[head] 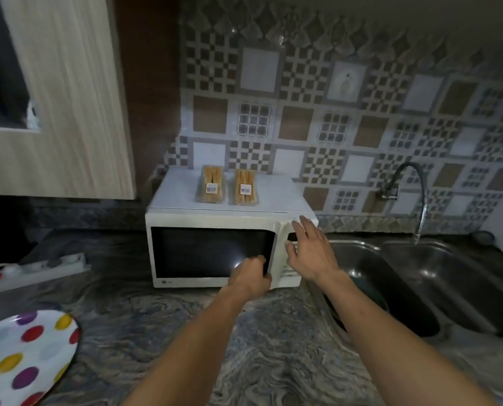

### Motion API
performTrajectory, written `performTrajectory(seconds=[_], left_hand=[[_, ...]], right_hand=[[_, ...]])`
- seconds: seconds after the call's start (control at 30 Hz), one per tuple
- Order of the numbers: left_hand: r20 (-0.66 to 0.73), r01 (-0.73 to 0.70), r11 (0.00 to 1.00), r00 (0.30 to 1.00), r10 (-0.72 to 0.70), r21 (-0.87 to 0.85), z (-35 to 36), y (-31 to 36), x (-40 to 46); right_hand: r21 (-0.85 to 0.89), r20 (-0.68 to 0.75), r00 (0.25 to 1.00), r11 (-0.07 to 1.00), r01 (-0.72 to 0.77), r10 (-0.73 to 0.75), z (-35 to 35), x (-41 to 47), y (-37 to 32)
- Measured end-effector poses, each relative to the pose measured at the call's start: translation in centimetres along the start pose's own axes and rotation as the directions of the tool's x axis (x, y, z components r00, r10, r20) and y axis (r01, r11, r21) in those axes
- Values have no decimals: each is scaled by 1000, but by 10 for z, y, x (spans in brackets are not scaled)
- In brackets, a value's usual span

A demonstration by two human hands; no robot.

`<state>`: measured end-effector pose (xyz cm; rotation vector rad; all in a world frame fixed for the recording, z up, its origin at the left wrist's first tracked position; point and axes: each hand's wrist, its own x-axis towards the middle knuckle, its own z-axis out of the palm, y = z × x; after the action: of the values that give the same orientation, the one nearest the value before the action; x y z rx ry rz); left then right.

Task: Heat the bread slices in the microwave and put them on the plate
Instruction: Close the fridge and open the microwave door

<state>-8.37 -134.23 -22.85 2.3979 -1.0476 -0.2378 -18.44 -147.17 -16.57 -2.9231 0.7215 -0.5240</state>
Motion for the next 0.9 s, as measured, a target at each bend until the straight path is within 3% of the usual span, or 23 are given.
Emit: performTrajectory(seconds=[0.3, 0.6, 0.77, 0.9], left_hand=[[-21, 157, 966, 986, -165, -204, 32, 15, 46], [-28, 97, 923, 993, -116, -372, 40, 32, 80], [-80, 236, 934, 961, -266, -269, 49, 30, 97], [-160, 251, 955, 948, -275, -159, 58, 31, 99]], right_hand=[[38, 100, 984, 989, 141, -144, 13, 66, 21], [9, 273, 943, 981, 196, -191, 21, 101, 39], [8, 286, 944, 985, 171, -166, 23, 106, 38], [5, 299, 941, 987, 162, -156, 24, 107, 37]])
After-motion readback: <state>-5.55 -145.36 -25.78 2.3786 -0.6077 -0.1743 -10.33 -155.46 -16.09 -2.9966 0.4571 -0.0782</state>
